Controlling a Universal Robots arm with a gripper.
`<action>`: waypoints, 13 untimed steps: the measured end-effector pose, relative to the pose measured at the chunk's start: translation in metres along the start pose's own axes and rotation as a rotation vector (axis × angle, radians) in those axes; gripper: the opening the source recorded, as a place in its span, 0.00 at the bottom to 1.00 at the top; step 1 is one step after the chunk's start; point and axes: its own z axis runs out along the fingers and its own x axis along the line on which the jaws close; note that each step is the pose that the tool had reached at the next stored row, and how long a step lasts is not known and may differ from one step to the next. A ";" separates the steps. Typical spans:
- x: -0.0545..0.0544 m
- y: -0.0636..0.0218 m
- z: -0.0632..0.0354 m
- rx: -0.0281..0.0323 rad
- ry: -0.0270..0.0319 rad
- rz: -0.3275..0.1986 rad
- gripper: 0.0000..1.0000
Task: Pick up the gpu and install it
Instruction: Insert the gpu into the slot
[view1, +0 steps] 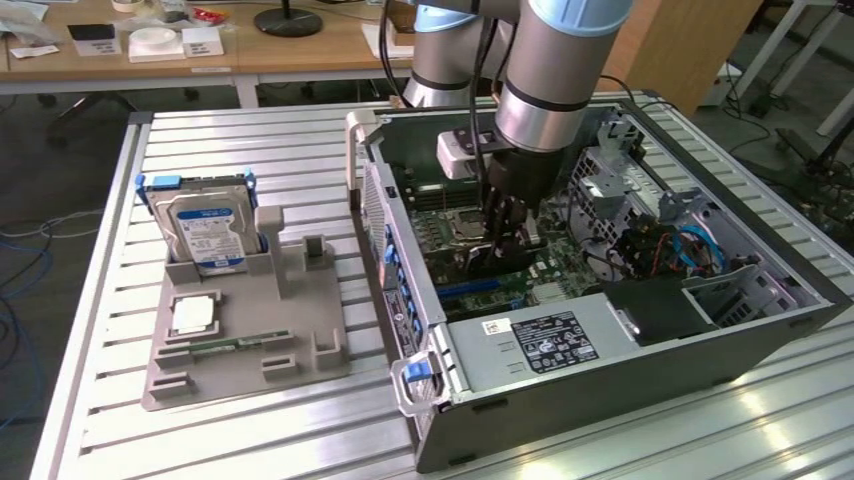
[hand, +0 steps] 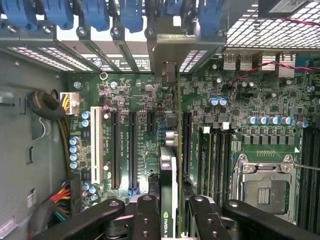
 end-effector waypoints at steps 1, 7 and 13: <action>0.000 0.0000 0.0001 -0.0001 0.0001 0.000 0.27; 0.002 0.0001 0.0005 0.0000 0.0000 0.001 0.27; 0.002 0.0004 0.0006 0.0000 0.0001 0.001 0.27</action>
